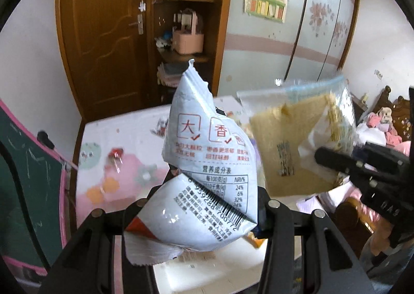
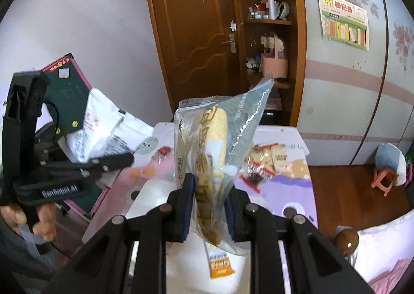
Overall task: Organize snacks
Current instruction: 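Carry both held snacks over the white tray and release them inside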
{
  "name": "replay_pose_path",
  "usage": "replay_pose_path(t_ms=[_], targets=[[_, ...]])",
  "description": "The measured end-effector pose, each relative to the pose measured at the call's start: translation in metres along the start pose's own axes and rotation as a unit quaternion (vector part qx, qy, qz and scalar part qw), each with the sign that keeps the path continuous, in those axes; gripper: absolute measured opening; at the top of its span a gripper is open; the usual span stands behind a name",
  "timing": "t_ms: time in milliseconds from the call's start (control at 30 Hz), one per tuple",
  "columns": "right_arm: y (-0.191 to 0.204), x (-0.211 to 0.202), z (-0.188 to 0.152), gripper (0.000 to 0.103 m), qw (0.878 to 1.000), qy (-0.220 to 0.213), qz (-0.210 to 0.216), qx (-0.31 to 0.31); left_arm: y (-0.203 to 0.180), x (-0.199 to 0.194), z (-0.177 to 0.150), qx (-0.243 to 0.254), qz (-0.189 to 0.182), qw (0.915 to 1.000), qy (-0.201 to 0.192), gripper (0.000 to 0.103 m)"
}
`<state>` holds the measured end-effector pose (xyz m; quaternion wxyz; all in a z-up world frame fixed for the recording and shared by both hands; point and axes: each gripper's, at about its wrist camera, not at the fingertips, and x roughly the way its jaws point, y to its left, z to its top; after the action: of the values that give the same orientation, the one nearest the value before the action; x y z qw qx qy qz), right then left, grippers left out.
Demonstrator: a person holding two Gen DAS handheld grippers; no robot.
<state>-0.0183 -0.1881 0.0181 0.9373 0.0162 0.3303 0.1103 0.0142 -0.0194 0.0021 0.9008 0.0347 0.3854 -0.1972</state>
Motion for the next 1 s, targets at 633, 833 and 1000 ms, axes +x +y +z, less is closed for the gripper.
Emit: replay_pose_path(t_ms=[633,833,1000], targets=[[-0.006,0.069,-0.066,0.023,0.989,0.145,0.013,0.025,-0.001,0.082,-0.081,-0.009,0.061,0.9924,0.107,0.048],[0.004,0.068,-0.063,0.035,0.99,0.139,0.025,0.021,0.001,0.077,-0.078,-0.014,0.066,0.9936,0.09,0.084],[0.008,0.071,-0.064,0.047,0.989,0.146,0.028,0.025,0.001,0.073,-0.078,-0.016,0.061,0.9946,0.083,0.085]])
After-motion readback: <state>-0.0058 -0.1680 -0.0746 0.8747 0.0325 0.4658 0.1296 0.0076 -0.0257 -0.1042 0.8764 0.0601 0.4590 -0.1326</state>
